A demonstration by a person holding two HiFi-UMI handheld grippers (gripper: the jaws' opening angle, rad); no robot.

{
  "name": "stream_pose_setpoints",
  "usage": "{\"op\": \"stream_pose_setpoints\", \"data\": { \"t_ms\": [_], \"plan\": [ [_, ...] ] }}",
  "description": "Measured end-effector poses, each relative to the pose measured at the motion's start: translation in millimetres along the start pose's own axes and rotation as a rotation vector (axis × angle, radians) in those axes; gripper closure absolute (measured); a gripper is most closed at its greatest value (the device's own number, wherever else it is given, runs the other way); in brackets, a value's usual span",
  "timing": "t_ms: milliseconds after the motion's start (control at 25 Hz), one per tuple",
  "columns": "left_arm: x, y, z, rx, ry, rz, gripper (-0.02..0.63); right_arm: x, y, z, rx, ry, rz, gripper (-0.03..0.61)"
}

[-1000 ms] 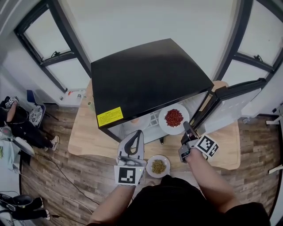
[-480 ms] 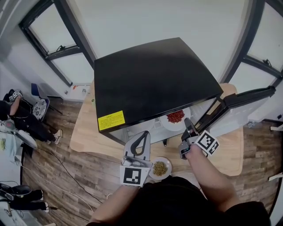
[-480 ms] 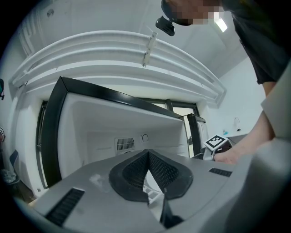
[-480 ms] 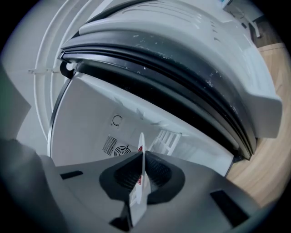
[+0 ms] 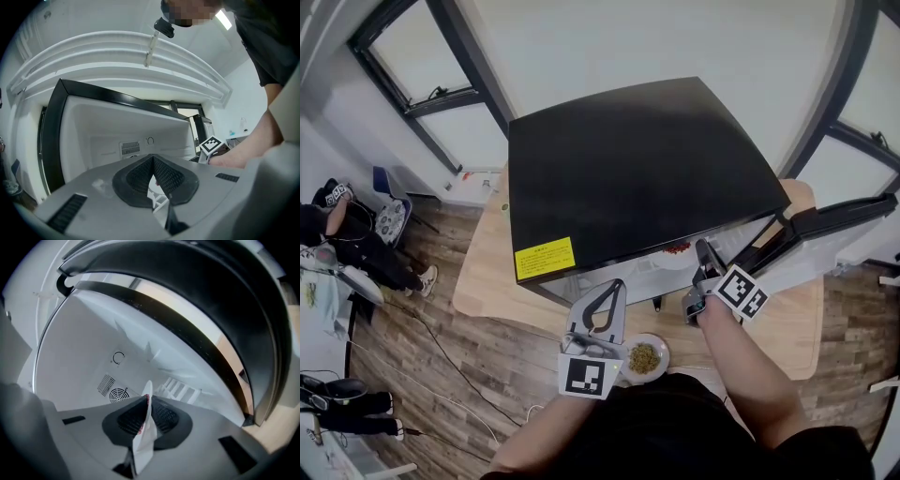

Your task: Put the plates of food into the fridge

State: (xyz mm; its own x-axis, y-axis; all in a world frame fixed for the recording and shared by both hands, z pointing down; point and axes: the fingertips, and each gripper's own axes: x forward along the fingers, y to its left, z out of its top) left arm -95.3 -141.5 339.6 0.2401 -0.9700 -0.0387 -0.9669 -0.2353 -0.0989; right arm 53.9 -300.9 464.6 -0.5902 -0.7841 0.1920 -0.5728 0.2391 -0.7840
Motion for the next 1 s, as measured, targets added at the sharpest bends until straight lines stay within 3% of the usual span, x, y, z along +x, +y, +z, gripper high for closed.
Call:
{"op": "stream_pose_setpoints", "data": {
  "t_ms": [320,520,1000],
  "plan": [
    [-1,6,-4,0.032,0.019,-0.008,0.61,16,-8,8,-0.296,0.016,-0.147,0.52],
    [-2,5,-5,0.057,0.017,-0.029,0.61,16,-17,8,-0.288,0.031,-0.196,0.472],
    [-13,5,2,0.031,-0.009,-0.063,0.611,-16,0,16,-0.389,-0.032,-0.216,0.454]
  ]
}}
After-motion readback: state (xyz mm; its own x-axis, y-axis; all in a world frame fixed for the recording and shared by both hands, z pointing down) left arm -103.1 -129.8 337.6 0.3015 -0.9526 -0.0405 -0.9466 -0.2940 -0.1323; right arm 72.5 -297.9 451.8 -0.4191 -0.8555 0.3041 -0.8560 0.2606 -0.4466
